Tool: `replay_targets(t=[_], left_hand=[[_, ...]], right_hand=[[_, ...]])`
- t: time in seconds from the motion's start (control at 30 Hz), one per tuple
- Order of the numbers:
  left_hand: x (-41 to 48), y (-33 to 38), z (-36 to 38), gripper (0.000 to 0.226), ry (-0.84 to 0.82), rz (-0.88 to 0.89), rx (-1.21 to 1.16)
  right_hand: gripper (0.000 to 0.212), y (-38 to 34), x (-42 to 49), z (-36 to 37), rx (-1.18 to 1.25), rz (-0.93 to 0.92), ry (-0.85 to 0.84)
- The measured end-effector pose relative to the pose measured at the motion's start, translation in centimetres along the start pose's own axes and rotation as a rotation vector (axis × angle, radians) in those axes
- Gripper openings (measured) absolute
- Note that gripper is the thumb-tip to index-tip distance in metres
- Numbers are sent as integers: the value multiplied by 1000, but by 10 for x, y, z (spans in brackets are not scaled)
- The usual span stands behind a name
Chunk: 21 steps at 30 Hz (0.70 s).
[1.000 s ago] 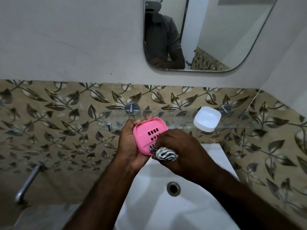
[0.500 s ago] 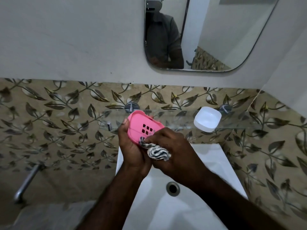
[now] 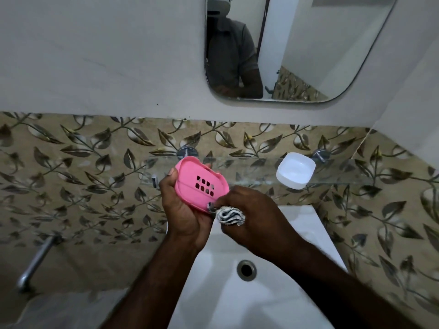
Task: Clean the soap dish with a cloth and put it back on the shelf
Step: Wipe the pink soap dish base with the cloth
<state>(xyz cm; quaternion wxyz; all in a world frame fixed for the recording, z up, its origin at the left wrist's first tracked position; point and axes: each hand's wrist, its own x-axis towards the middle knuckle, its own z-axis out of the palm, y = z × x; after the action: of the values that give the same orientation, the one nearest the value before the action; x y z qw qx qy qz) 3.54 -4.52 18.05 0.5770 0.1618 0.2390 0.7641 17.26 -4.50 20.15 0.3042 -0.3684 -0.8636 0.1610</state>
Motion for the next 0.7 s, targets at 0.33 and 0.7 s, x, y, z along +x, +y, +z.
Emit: replay_targets(t=[0.33,0.7], left_hand=[[6,6,-2,61,-41,-65,-5],[9,16,-11,77,-78,-424,80]], right_hand=[[30,4,-1,7,40,-74,24],[20,20,-9,19,-26,-149,173]])
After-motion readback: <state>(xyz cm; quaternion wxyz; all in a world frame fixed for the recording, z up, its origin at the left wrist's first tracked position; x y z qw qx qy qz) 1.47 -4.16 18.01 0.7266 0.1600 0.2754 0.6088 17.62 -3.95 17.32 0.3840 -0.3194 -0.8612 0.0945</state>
